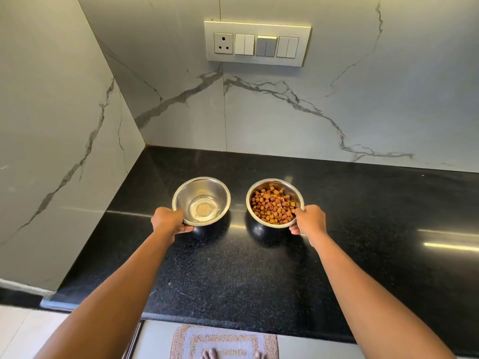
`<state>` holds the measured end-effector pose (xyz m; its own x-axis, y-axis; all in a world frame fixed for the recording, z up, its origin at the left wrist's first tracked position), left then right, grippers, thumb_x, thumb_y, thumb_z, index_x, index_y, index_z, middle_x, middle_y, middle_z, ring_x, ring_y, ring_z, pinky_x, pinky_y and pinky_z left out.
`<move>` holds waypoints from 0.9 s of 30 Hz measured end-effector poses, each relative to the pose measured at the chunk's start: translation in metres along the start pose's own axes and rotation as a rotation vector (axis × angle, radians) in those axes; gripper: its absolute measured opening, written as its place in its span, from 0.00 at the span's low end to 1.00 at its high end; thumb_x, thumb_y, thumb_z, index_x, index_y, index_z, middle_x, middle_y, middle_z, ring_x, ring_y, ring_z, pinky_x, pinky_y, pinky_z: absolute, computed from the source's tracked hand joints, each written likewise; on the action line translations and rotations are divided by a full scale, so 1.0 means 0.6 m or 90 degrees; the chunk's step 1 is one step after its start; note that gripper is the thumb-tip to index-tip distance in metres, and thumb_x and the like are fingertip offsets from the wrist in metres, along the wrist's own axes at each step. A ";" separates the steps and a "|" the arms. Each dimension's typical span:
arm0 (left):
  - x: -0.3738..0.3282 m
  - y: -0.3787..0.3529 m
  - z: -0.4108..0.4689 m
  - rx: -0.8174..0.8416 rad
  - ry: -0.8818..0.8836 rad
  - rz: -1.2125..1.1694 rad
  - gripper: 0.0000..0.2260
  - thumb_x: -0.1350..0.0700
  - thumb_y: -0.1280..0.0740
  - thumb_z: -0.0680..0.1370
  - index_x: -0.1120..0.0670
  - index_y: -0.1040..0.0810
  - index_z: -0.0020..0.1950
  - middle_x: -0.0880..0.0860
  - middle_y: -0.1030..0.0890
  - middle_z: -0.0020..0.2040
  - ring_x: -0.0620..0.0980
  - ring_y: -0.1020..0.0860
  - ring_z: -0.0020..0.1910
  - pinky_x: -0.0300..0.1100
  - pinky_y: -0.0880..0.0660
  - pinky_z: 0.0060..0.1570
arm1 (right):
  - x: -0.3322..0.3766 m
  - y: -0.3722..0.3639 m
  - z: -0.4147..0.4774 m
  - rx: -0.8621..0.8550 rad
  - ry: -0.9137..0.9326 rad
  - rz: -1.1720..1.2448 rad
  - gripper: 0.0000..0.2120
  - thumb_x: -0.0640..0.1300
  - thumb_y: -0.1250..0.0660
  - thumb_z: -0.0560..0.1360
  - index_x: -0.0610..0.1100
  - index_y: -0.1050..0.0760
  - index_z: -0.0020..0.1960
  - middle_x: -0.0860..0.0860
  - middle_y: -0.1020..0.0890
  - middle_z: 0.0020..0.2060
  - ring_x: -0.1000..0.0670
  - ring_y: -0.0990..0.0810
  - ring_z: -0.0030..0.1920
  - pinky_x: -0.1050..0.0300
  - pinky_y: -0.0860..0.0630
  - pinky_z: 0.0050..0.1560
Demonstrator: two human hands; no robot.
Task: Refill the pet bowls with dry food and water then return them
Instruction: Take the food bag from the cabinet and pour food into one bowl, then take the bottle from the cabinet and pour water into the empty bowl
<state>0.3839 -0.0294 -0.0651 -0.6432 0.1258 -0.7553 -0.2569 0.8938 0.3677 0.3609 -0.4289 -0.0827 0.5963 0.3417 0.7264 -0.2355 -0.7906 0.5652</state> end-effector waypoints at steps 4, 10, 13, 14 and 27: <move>-0.008 0.001 0.007 0.017 -0.006 0.005 0.04 0.66 0.33 0.78 0.64 0.24 0.43 0.66 0.16 0.43 0.61 0.15 0.34 0.48 0.17 0.28 | 0.004 -0.005 -0.011 -0.019 -0.015 0.014 0.11 0.42 0.36 0.85 0.34 0.19 0.56 0.40 0.14 0.37 0.47 0.13 0.29 0.59 0.19 0.25; -0.004 0.005 0.025 0.031 -0.028 0.055 0.09 0.57 0.31 0.78 0.63 0.22 0.47 0.64 0.15 0.44 0.58 0.14 0.35 0.49 0.16 0.32 | 0.003 -0.009 -0.026 -0.049 -0.043 0.030 0.10 0.43 0.35 0.85 0.36 0.19 0.56 0.41 0.13 0.36 0.45 0.11 0.33 0.53 0.14 0.34; -0.013 0.016 0.029 -0.009 -0.085 0.155 0.19 0.46 0.32 0.74 0.63 0.22 0.53 0.61 0.16 0.48 0.58 0.15 0.41 0.51 0.16 0.40 | 0.001 -0.011 -0.034 -0.062 -0.067 0.031 0.12 0.45 0.33 0.84 0.36 0.19 0.56 0.42 0.13 0.38 0.46 0.11 0.34 0.52 0.13 0.36; -0.022 0.020 0.023 -0.028 -0.115 0.207 0.22 0.45 0.32 0.74 0.63 0.23 0.56 0.61 0.17 0.52 0.59 0.17 0.47 0.52 0.18 0.45 | 0.001 -0.010 -0.038 -0.076 -0.073 0.015 0.13 0.47 0.33 0.84 0.37 0.19 0.56 0.43 0.13 0.38 0.47 0.11 0.34 0.51 0.13 0.38; -0.240 -0.052 -0.180 -0.085 -0.676 0.361 0.18 0.51 0.33 0.77 0.57 0.25 0.65 0.58 0.22 0.62 0.60 0.26 0.63 0.55 0.29 0.62 | 0.209 0.123 -0.190 -0.368 0.298 -0.006 0.14 0.48 0.29 0.79 0.47 0.22 0.63 0.51 0.17 0.59 0.48 0.17 0.59 0.47 0.20 0.58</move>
<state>0.4067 -0.1218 0.0911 0.2071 0.8318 -0.5149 -0.2425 0.5536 0.7967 0.3310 -0.3861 0.0948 0.2417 0.6294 0.7386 -0.6752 -0.4376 0.5938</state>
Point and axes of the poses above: each hand's wrist, its own z-axis towards the middle knuckle, its own y-axis out of the back of the hand, x = y × z, the point moved 5 cm from there along z, towards the middle knuckle
